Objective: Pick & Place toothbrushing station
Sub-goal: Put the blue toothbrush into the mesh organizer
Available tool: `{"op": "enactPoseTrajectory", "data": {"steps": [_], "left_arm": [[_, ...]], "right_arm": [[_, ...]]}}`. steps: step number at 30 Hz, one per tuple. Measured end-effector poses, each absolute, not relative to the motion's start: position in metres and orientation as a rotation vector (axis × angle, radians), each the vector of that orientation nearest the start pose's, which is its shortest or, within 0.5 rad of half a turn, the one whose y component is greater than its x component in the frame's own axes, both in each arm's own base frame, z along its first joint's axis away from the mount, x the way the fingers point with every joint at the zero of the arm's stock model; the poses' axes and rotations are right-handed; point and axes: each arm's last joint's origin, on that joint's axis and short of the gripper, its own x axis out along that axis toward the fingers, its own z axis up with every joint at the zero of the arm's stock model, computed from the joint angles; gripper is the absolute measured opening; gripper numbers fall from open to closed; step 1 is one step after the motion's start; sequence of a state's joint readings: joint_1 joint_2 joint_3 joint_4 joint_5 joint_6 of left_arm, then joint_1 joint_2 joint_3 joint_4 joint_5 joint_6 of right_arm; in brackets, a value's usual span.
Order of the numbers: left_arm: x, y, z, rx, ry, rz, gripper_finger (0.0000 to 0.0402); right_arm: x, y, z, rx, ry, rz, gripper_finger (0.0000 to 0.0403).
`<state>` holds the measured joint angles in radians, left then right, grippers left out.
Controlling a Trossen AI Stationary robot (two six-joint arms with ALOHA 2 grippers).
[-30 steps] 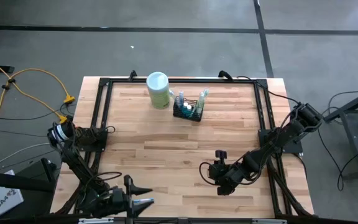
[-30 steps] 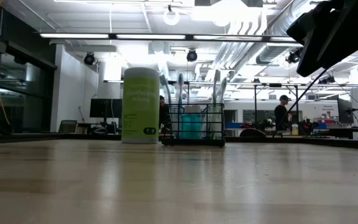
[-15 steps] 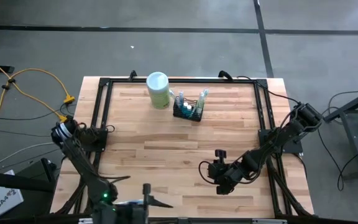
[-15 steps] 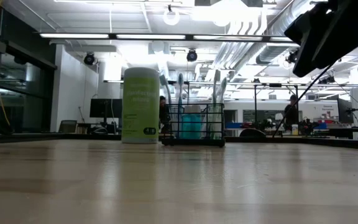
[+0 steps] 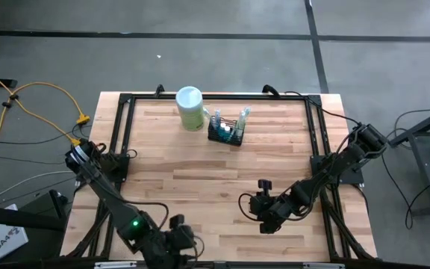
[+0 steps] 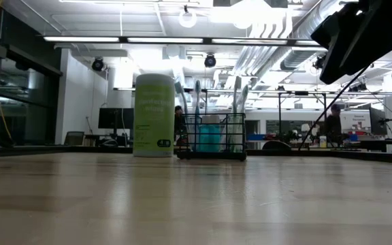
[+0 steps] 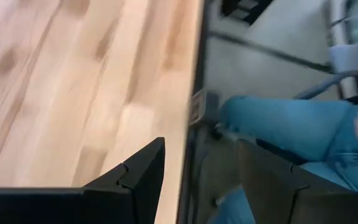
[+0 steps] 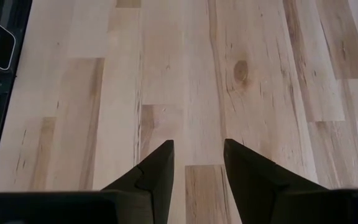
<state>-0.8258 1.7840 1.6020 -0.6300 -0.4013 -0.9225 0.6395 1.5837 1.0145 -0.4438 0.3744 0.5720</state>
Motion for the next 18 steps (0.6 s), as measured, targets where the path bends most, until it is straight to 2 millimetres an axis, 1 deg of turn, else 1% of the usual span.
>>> {"op": "enactPoseTrajectory", "data": {"steps": [3, 7, 12, 18], "left_arm": [[0.271, -0.277, 0.303, -0.451, 0.846, -0.005, 0.0191], [0.265, -0.276, 0.298, -0.457, 0.897, 0.035, 0.0191], [0.254, -0.284, 0.292, -0.423, 0.922, 0.016, 0.0191], [0.234, -0.300, 0.284, -0.433, 0.988, 0.021, 0.0191]], "right_arm": [[0.257, 0.178, 0.206, 0.038, 0.910, -0.018, 0.0133], [0.257, 0.178, 0.206, 0.039, 0.910, -0.018, 0.0133], [0.257, 0.178, 0.206, 0.039, 0.910, -0.018, 0.0133], [0.257, 0.178, 0.206, 0.039, 0.909, -0.017, 0.0133]]}}
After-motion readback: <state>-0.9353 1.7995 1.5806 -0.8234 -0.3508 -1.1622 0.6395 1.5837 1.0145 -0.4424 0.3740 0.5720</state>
